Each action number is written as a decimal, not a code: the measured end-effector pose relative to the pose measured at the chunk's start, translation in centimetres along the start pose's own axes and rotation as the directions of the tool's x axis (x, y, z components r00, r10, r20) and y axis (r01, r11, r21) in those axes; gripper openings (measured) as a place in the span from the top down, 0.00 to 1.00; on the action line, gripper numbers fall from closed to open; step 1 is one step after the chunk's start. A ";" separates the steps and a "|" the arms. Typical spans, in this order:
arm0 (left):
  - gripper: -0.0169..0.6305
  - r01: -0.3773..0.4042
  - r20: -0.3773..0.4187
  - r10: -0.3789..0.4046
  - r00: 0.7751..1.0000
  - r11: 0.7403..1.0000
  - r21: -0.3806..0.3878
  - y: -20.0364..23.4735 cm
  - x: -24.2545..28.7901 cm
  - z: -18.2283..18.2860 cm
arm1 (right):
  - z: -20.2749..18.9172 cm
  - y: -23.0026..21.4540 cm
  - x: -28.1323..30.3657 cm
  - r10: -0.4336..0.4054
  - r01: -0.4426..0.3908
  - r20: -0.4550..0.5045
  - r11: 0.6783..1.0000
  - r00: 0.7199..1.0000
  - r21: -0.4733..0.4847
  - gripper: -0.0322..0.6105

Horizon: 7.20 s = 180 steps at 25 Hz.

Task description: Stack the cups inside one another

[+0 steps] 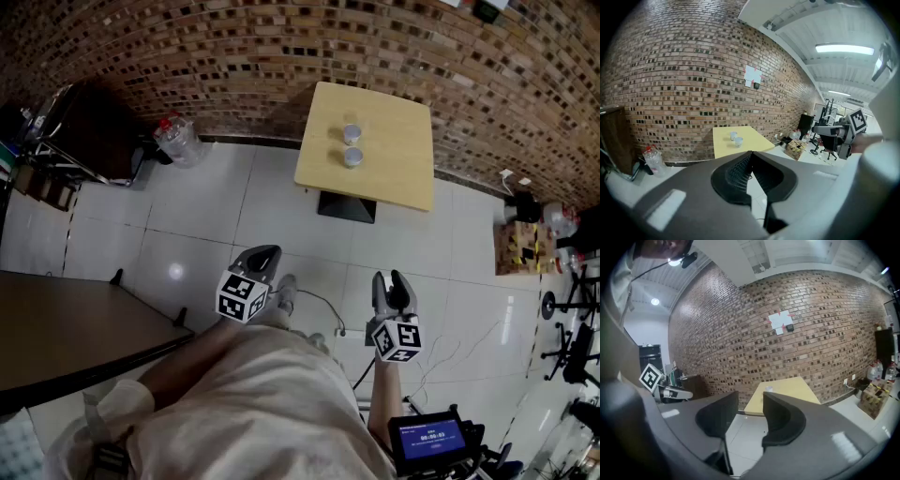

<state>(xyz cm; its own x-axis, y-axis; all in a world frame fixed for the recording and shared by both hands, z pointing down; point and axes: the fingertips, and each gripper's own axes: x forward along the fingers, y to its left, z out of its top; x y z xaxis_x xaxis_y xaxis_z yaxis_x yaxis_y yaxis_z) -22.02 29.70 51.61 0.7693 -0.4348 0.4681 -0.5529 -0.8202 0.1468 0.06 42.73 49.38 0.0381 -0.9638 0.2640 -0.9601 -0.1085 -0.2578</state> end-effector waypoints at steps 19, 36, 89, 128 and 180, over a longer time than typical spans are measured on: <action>0.94 0.132 -0.004 -0.132 0.991 0.989 0.062 11.2 9.5 6.1 | 2.9 1.8 14.6 -0.077 0.077 0.002 0.997 0.997 -0.005 0.72; 0.94 0.071 -0.068 -0.068 0.995 0.997 0.037 11.0 21.5 10.2 | 7.0 -6.6 25.7 0.047 -0.054 -0.076 0.993 0.996 -0.102 0.73; 0.94 -0.238 -0.043 0.235 0.971 0.968 -0.081 13.6 37.2 20.2 | 12.1 -18.4 43.9 0.395 -0.460 -0.286 0.863 0.873 -0.211 0.75; 0.92 0.309 -0.296 -0.261 0.919 0.942 0.128 22.9 40.6 16.4 | -11.0 -9.7 47.7 0.045 -0.429 -0.726 0.831 0.687 -0.354 0.75; 0.93 0.255 -0.255 -0.221 0.941 0.960 0.111 22.2 40.6 16.8 | -5.4 -10.7 51.1 -0.051 -0.431 -0.661 0.721 0.749 -0.543 0.93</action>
<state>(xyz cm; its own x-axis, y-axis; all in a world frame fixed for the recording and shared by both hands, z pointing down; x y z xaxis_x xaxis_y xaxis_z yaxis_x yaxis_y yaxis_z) 2.32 -12.43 59.29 0.7644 -0.1333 0.6309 -0.2989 -0.9402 0.1635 10.81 -4.04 70.61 -0.1061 -0.5550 0.8251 -0.8589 0.4692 0.2052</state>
